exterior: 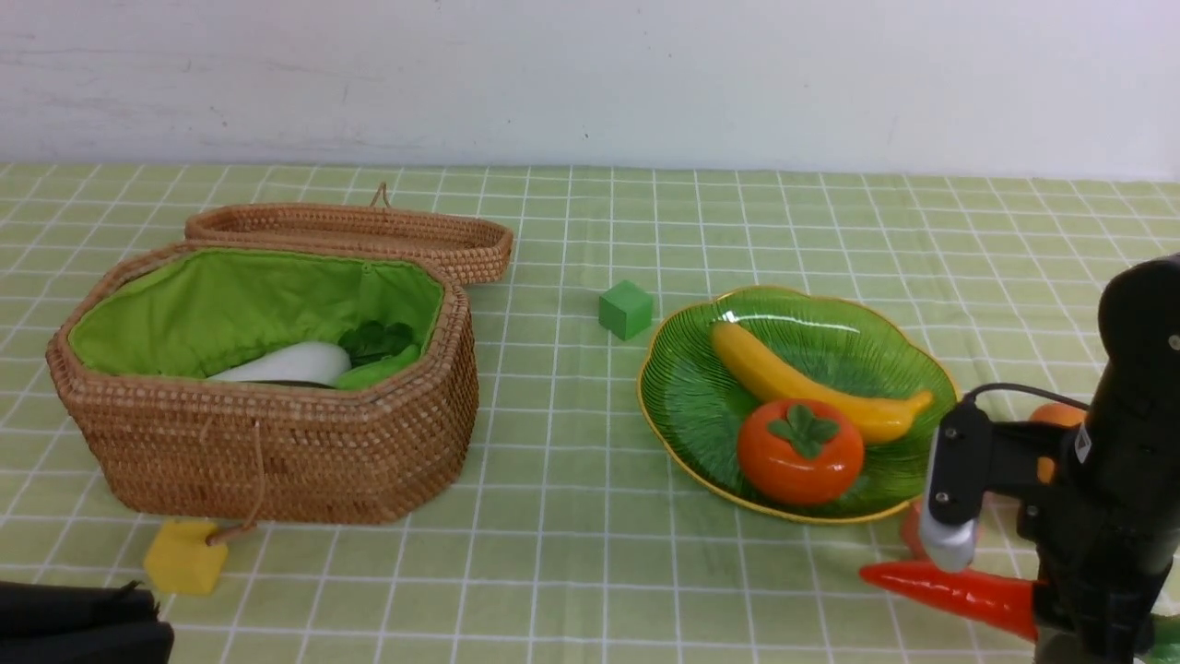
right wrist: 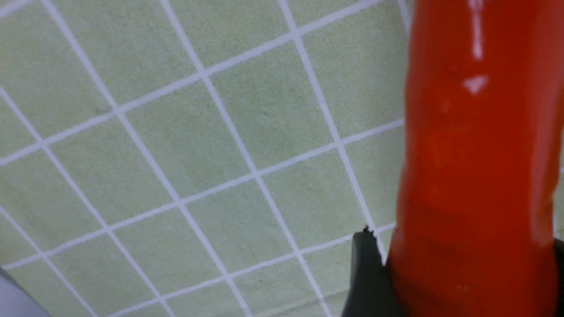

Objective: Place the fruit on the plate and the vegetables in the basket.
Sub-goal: Use the right arm to grab a carrot and put it into the left basket

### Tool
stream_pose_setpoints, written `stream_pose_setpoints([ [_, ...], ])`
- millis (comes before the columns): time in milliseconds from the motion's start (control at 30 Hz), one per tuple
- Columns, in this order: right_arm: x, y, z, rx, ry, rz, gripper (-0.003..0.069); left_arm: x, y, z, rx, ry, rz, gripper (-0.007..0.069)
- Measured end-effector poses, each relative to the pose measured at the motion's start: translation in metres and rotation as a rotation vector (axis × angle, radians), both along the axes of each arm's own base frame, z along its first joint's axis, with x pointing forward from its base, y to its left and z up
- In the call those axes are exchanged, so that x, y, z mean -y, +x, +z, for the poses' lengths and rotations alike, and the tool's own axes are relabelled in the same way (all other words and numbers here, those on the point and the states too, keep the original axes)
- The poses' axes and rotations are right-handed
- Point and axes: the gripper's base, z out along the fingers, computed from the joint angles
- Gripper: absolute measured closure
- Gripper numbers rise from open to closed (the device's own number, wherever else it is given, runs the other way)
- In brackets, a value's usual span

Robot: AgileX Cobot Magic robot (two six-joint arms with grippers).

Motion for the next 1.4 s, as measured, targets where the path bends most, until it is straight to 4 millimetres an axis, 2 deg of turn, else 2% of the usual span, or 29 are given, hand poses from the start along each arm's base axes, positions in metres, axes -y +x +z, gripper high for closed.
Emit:
stream_pose_setpoints([
  [267, -0.007, -0.010, 0.017, 0.022, 0.112, -0.049, 0.0256, 0.000, 0.000, 0.000, 0.002, 0.001, 0.000, 0.0553],
  [467, -0.006, -0.015, 0.029, 0.057, 0.127, -0.049, 0.0256, 0.000, 0.000, 0.000, 0.002, 0.002, 0.000, 0.0553],
  [1067, -0.011, -0.016, 0.031, 0.054, 0.172, -0.101, 0.0256, -0.001, 0.001, 0.000, 0.018, 0.012, 0.010, 0.0553],
  [1233, -0.036, -0.013, 0.051, 0.089, 0.258, -0.176, 0.0256, -0.006, 0.008, 0.002, 0.056, 0.024, 0.101, 0.0553],
  [1267, -0.052, -0.011, 0.065, 0.129, 0.295, -0.179, 0.0256, -0.010, 0.012, 0.003, 0.059, 0.009, 0.162, 0.0553],
  [1333, -0.059, -0.012, 0.071, 0.147, 0.313, -0.177, 0.0256, -0.011, 0.014, 0.004, 0.064, -0.001, 0.197, 0.0553],
  [1400, -0.088, -0.013, 0.097, 0.221, 0.397, -0.174, 0.0256, -0.018, 0.020, 0.007, 0.092, -0.021, 0.298, 0.0553],
])
